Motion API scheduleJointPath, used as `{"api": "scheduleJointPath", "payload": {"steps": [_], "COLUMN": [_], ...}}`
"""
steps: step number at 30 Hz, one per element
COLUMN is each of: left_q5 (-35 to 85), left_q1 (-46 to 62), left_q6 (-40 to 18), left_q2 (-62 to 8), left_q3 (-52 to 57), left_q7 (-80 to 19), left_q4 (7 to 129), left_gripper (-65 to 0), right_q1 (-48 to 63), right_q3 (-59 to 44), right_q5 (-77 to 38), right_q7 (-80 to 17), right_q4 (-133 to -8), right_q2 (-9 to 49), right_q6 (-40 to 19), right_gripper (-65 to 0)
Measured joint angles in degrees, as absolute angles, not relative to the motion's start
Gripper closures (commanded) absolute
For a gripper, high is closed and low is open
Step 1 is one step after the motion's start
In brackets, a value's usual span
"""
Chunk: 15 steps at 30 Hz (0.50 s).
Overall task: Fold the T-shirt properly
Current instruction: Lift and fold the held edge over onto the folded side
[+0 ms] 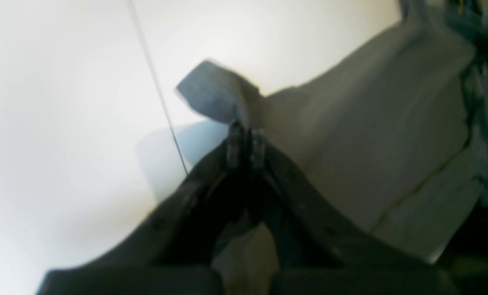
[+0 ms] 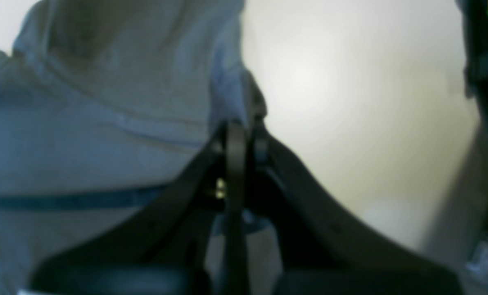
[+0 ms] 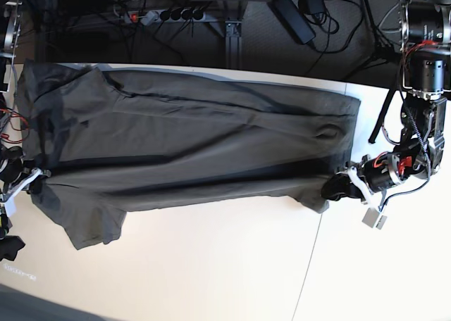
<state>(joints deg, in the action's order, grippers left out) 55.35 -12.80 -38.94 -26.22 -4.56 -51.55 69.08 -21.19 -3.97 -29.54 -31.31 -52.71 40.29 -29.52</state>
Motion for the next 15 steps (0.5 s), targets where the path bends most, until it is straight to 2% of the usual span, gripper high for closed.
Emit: {"api": "scheduleJointPath", "payload": {"steps": [5, 15], "left_q5": [55.1, 54.3], "left_q1": [-8.4, -7.3], "left_q6": [-38.9, -38.9], "left_q2": [-27.3, -27.5], "left_q3": [-4.7, -4.7], "left_q7": [-51.1, -50.1], "left_q4": [76.1, 76.2], "left_gripper": [0.0, 0.0], "right_q1": [-15.3, -6.5], "right_q3": [-6.9, -14.6], "right_q5": [-30.7, -35.4], "right_q7": [-31.5, -33.8], "right_q4": [-56.8, -57.6], "right_q2": [42.3, 42.3], "right_q6": [-29.5, -29.5], "right_gripper": [0.0, 0.0]}}
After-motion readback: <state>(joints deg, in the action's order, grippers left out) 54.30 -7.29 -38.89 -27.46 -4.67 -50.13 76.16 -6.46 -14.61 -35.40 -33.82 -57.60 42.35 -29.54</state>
